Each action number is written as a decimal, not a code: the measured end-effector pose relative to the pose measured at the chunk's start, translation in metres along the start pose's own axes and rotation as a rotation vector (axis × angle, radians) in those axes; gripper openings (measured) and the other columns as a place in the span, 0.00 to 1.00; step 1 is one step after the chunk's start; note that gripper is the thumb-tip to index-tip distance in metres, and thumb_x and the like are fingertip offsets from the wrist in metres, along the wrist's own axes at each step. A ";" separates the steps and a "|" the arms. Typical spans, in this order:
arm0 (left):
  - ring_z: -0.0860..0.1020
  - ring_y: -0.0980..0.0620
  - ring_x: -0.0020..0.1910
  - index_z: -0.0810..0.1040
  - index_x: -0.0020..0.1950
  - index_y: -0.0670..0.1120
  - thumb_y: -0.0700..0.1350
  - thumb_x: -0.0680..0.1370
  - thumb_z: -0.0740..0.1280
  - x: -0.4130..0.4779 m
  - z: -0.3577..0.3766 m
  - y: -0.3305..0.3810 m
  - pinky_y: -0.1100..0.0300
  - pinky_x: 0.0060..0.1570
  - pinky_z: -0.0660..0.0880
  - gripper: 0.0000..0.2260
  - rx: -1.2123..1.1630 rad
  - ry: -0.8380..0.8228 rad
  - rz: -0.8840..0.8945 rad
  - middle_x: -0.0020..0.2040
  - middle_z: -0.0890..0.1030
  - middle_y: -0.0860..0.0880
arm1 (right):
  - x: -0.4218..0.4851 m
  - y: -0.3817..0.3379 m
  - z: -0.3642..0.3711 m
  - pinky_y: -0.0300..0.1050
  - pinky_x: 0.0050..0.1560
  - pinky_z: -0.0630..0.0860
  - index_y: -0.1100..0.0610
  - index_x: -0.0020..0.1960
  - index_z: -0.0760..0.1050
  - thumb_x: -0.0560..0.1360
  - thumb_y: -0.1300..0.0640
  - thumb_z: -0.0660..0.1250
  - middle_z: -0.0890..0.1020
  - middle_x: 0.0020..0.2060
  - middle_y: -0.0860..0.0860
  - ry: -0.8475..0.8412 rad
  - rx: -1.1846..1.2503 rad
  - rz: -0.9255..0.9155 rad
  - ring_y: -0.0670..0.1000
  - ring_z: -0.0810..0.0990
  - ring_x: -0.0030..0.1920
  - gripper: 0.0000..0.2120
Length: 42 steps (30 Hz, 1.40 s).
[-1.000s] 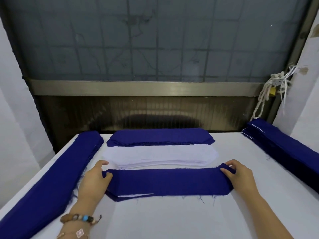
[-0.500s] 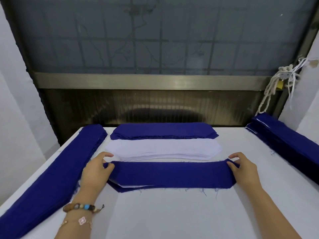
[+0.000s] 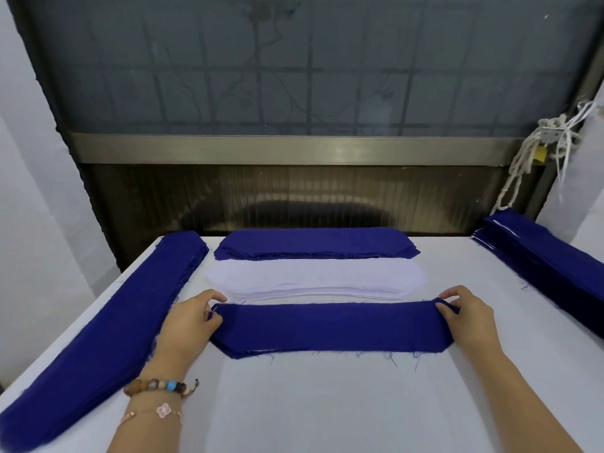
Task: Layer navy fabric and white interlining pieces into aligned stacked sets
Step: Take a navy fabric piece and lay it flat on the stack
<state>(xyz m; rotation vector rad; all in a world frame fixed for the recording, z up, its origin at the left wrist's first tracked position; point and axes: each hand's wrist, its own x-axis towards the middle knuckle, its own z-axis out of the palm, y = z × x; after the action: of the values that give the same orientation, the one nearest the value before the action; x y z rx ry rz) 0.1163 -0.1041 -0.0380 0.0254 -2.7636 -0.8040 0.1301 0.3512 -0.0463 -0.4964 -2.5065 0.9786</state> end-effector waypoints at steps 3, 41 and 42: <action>0.71 0.53 0.30 0.77 0.54 0.52 0.37 0.78 0.65 0.001 0.002 0.001 0.61 0.31 0.71 0.11 -0.016 -0.014 -0.002 0.30 0.74 0.48 | 0.000 0.001 0.000 0.43 0.37 0.71 0.56 0.52 0.74 0.77 0.64 0.65 0.79 0.42 0.55 0.007 -0.024 -0.009 0.52 0.76 0.39 0.06; 0.73 0.53 0.58 0.77 0.61 0.51 0.51 0.83 0.58 0.158 0.092 0.128 0.58 0.55 0.71 0.12 0.104 -0.006 0.277 0.58 0.77 0.53 | 0.112 -0.141 0.121 0.39 0.61 0.70 0.54 0.65 0.74 0.81 0.58 0.58 0.75 0.61 0.50 -0.298 -0.213 -0.474 0.49 0.73 0.61 0.14; 0.73 0.53 0.54 0.78 0.56 0.51 0.52 0.82 0.58 0.163 0.096 0.131 0.60 0.50 0.71 0.11 0.127 0.022 0.259 0.53 0.77 0.52 | 0.117 -0.143 0.126 0.40 0.61 0.70 0.54 0.64 0.74 0.81 0.57 0.59 0.75 0.60 0.50 -0.298 -0.241 -0.462 0.49 0.73 0.60 0.13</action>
<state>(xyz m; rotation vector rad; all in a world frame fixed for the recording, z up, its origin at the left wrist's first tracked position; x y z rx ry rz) -0.0582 0.0426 -0.0067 -0.2919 -2.7168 -0.5574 -0.0571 0.2356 -0.0031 0.1814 -2.8315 0.6097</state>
